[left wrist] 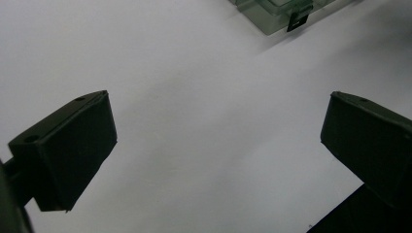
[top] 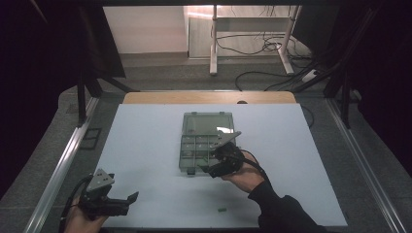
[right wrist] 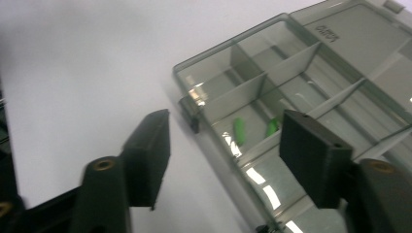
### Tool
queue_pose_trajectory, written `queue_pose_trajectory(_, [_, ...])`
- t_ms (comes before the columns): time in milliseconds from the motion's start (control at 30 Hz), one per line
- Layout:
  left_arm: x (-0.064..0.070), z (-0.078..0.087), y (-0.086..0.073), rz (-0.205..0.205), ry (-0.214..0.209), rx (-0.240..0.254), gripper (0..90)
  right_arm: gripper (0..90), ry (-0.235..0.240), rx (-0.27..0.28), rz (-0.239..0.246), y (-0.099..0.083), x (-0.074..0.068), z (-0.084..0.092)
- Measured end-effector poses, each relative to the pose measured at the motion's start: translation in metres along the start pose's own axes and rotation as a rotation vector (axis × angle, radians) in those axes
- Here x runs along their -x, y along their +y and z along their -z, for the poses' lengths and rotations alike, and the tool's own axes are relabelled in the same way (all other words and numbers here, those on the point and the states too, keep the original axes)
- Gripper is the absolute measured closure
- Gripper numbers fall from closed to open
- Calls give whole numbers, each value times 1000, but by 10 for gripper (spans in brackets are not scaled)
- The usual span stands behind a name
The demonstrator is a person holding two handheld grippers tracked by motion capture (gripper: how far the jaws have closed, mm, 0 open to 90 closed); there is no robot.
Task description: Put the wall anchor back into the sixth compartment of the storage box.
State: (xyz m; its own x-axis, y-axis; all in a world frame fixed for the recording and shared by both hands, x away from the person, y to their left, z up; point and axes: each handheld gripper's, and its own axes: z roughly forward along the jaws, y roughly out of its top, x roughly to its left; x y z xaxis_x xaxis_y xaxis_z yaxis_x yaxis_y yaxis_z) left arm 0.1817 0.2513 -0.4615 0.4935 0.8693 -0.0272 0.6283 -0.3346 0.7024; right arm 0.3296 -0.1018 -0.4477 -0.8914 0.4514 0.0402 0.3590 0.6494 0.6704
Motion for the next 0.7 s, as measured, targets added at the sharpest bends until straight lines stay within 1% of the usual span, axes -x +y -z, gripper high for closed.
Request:
queue_pose_trajectory(100, [0, 0, 0, -2, 1, -1, 3, 238, 0, -3, 25, -3, -6, 3])
queue_pose_trajectory(200, [0, 0, 0, 0, 1, 1, 3, 213, -9, -10, 32, -5, -8, 4])
queue_pose_trajectory(233, [0, 0, 0, 2, 1, 2, 3, 187, -9, -12, 38, -7, -10, 6])
queue_pose_trajectory(333, [0, 0, 0, 6, 1, 4, 3, 181, -18, -17, 45, -9, -11, 8])
queue_pose_trajectory(533, [0, 0, 0, 8, 1, 6, 3, 124, -26, -21, 18, -16, -10, 14])
queue_pose_trajectory(600, [0, 0, 0, 8, 1, 7, 3, 112, -30, -19, 17, -18, -11, 15])
queue_pose_trajectory(700, [0, 0, 0, 9, 1, 7, 3, 63, -43, -15, 17, -21, -13, 17])
